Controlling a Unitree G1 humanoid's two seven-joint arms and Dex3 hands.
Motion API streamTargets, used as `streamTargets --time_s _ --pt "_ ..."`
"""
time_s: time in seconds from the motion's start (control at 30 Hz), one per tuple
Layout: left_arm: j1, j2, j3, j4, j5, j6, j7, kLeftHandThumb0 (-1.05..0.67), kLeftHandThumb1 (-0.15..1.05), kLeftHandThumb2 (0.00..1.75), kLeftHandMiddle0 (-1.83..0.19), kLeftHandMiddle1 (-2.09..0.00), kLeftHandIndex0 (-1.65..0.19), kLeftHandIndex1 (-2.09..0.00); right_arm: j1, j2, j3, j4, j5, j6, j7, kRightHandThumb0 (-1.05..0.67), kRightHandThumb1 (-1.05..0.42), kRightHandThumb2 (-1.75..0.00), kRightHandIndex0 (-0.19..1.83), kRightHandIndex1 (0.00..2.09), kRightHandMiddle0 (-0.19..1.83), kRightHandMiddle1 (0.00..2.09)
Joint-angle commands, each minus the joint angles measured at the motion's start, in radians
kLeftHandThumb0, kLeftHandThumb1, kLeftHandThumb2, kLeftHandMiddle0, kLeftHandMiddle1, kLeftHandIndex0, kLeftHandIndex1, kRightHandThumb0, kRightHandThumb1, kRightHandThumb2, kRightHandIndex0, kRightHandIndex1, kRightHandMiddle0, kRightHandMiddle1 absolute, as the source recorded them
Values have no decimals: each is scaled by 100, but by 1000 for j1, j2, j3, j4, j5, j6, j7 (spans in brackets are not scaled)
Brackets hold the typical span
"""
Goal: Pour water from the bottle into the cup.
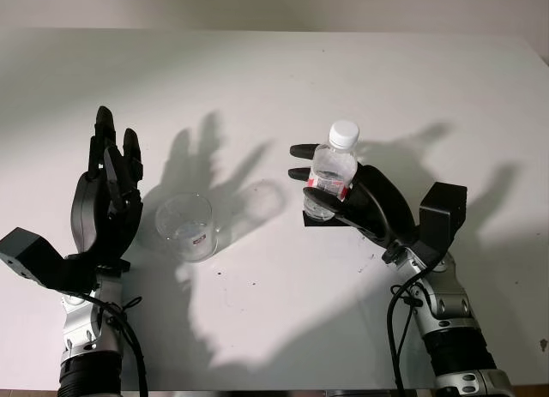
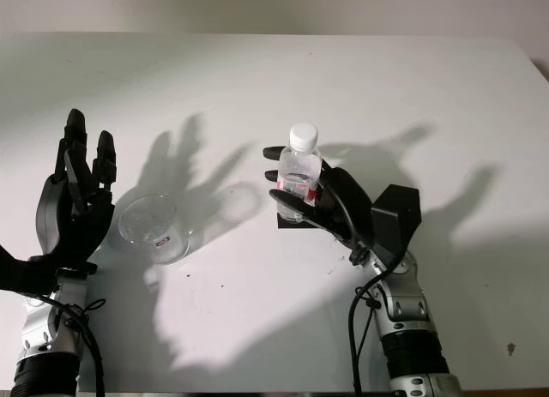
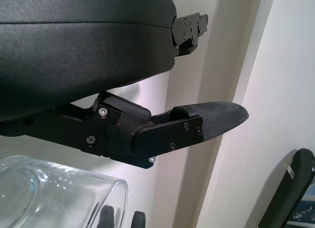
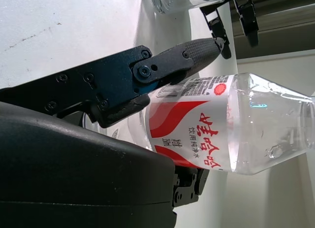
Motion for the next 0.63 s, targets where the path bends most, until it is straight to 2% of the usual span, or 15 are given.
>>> streamTargets --time_s 0.0,0.1,0.23,0.4,0.6 --pt "12 2 3 20 5 -15 -2 -74 105 64 19 0 19 0 26 -3 -7 35 -5 -33 6 -87 -94 -5 -1 37 6 31" --pt "10 2 3 22 4 -14 -4 -74 105 64 19 0 19 0 26 -5 -8 64 -10 -81 10 -93 -94 -5 0 18 5 17" --pt "9 0 4 21 4 -16 -2 -74 105 63 19 0 19 0 16 -11 -11 104 -21 -136 14 -96 -94 -6 -16 3 -12 5" --pt "6 -5 5 28 2 -25 -3 -74 105 63 19 0 19 0 -46 -10 -51 249 1 -227 36 -101 -97 -6 -19 0 -19 0" --pt "3 -4 6 38 -4 -22 -9 -74 105 63 19 0 19 0 -70 4 -70 341 -7 -344 33 -99 -100 -6 -19 0 -19 0"
